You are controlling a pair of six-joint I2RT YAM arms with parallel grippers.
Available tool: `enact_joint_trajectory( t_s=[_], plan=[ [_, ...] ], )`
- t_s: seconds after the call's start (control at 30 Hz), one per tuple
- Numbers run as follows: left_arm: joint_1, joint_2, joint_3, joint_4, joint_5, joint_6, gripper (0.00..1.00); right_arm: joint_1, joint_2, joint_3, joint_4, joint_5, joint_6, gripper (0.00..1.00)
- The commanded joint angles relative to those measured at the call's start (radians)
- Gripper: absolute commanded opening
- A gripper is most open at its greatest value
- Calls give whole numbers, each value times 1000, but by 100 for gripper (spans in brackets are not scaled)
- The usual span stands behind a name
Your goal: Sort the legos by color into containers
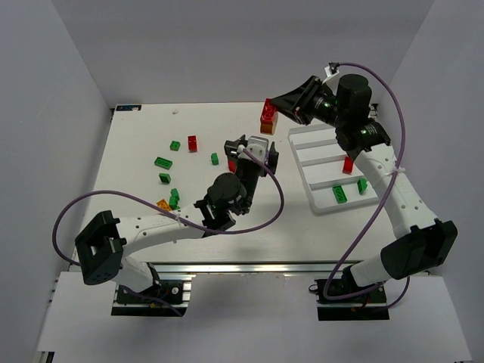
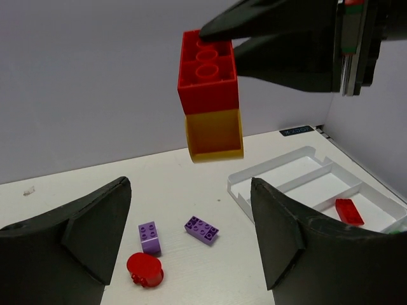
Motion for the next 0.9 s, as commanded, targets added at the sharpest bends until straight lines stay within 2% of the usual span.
enact_joint_trajectory(
  t_s=[0.0,0.23,0.4,0.5,0.63,0.8,0.87],
  plan=[
    [-4,-33,12,17,19,21,85,-6,-43,-36,28,-18,57,0],
    [-4,-1,42,31,35,4,84,-4,-92,-100,48,-58,103,0],
    [4,-2,56,-12,107,-97,79,-1,-123,-130,96,-89,126,0],
    [13,4,75,-2,130,-126,70,2,-160,-194,110,-101,139,0],
    [15,-22,58,12,131,-157,50,2,-170,-203,120,-106,143,0],
    [15,-31,32,11,136,-178,47,2,-167,-183,123,-104,153,0],
    [16,-33,26,11,136,-183,40,2,-166,-182,120,-103,165,0]
  ],
)
